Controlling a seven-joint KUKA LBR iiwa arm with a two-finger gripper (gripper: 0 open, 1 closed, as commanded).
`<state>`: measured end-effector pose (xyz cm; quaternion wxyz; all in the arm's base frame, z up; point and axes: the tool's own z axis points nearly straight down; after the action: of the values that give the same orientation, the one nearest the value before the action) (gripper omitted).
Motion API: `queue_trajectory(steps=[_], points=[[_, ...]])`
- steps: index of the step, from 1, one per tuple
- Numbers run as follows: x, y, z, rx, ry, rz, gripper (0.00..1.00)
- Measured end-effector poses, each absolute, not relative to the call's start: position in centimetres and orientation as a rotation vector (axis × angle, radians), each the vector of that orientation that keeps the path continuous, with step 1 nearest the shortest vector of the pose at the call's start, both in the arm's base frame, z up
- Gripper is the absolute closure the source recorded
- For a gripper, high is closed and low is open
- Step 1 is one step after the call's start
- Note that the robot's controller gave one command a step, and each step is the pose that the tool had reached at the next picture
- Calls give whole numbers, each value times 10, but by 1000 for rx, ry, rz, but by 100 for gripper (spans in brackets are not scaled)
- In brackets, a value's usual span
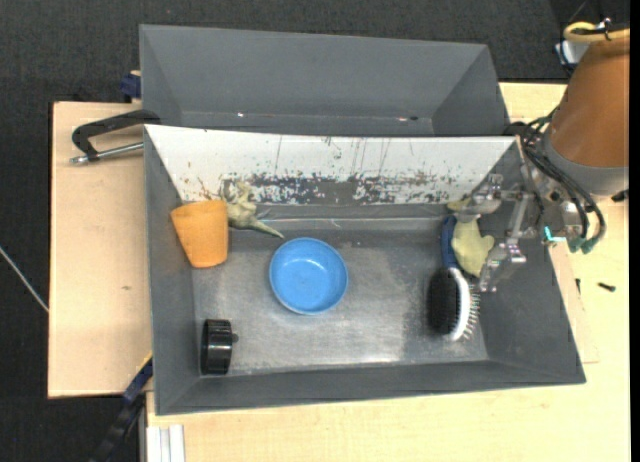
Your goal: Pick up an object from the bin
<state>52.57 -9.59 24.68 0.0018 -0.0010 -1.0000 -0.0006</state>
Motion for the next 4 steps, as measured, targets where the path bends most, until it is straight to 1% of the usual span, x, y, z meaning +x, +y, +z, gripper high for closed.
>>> queue_trajectory(steps=[1, 2, 3, 4], points=[[584, -93, 130, 161, -3133, -4, 0], [574, -142, 113, 156, -3140, -2, 0], [569, -141, 101, 469, -3126, -3, 0], [600, -128, 88, 776, -3011, -22, 0]])
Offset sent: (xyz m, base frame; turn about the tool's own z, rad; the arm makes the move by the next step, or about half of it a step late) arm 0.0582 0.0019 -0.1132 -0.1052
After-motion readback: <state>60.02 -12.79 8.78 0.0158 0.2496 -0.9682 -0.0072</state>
